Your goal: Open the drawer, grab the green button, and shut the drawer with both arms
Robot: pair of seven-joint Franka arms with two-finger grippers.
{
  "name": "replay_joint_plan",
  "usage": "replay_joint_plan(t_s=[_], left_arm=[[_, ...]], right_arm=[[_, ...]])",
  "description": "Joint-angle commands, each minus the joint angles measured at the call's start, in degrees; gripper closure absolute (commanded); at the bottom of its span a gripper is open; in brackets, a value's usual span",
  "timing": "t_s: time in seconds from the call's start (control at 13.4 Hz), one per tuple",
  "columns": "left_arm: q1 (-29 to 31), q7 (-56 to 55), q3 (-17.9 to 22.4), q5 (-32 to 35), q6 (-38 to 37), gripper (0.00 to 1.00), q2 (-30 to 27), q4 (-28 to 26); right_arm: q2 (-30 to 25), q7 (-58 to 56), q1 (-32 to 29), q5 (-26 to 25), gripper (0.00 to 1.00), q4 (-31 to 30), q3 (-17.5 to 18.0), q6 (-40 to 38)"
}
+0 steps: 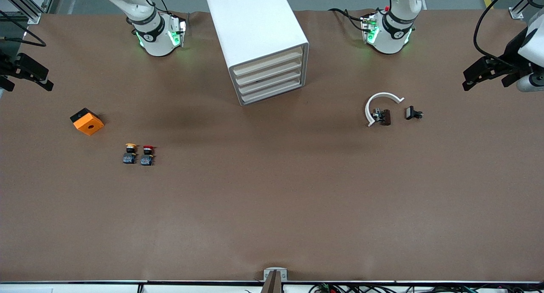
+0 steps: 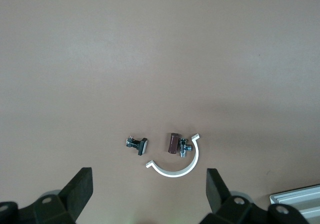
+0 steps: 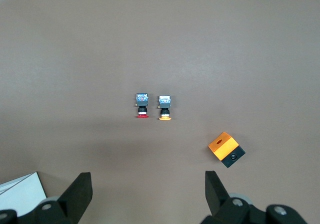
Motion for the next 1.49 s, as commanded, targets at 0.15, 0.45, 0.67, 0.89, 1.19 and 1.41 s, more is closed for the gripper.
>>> replay_joint_plan(t_s=[0.15,0.45,0.67,0.89,1.19,1.41], left_arm=[[0.08,0.26,0.01,1.41,-2.47,0.0,1.06,1.78],[-0.7,0.01,-0.51,3.62,-3.26,0.0,10.27,7.32],[-1.14,-0.53,-1.04,2.3,0.94,0.0,15.9,7.15],[-3.5,-9.35,-1.21,-0.16,4.2,0.0,21.17,7.05],[-9.66,-28.88,-1.13,-0.08,7.71,0.0,29.17,7.14],[-15.89,-44.77,-1.04,0.1,7.99,0.0,34.18,7.49]], right_arm=[[-0.42,0.58,-0.02,-0.41,0.0,0.22,0.27,0.05],[-0.42,0.58,-0.02,-0.5,0.0,0.31,0.27,0.13],[-0.42,0.58,-0.02,-0.5,0.0,0.31,0.27,0.22],[-0.33,0.58,-0.02,-0.5,0.0,0.31,0.27,0.22],[-0.33,0.5,-0.02,-0.5,0.0,0.31,0.27,0.22],[-0.33,0.5,-0.02,-0.5,0.0,0.31,0.27,0.31]])
